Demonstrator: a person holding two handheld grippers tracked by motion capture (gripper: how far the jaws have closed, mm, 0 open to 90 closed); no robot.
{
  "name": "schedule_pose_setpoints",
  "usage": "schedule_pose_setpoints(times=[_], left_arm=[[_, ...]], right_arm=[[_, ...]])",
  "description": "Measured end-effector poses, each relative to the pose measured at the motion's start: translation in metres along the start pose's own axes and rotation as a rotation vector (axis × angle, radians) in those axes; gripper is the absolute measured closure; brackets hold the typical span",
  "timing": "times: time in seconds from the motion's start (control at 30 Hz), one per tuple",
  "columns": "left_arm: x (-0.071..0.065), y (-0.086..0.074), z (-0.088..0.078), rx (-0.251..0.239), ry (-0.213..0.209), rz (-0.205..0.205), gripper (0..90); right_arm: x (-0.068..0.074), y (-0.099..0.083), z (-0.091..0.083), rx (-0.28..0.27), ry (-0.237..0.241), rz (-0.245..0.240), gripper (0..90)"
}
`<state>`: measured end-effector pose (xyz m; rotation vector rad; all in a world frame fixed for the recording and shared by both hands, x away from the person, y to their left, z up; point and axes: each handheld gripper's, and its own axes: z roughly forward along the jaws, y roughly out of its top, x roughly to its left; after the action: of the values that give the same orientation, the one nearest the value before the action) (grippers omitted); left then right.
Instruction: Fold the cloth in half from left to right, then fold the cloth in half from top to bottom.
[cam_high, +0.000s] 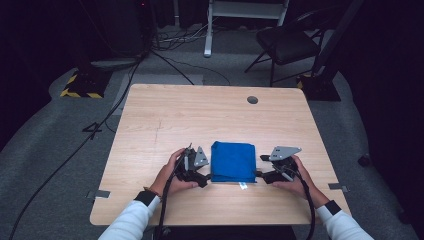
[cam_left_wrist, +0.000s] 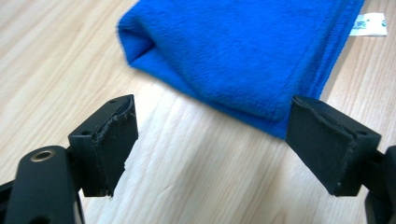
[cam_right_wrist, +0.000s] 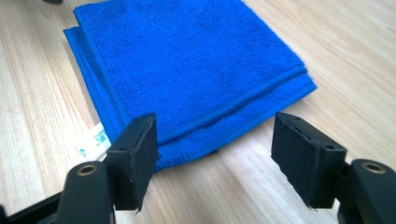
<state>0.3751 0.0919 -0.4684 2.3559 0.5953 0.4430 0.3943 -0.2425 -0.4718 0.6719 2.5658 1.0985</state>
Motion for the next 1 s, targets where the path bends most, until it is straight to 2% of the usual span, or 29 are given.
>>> schedule_pose_setpoints(times=[0.3,0.73,0.9,1.0], left_arm=[[0.008,-0.015,-0.018,0.021,0.035,0.003,17.9],[0.011,-0.037,-0.04,0.065,0.109,0.006,17.9],[0.012,-0.047,-0.046,0.076,0.125,-0.014,17.9],[0.012,-0.054,-0.051,0.091,0.139,-0.011,17.7]], right_arm=[[-0.006,-0.007,-0.024,-0.014,-0.048,-0.003,31.6],[-0.021,-0.033,-0.058,-0.012,-0.134,0.044,31.6],[-0.025,-0.044,-0.066,-0.005,-0.163,0.067,31.3],[-0.026,-0.051,-0.069,0.013,-0.184,0.057,31.0]])
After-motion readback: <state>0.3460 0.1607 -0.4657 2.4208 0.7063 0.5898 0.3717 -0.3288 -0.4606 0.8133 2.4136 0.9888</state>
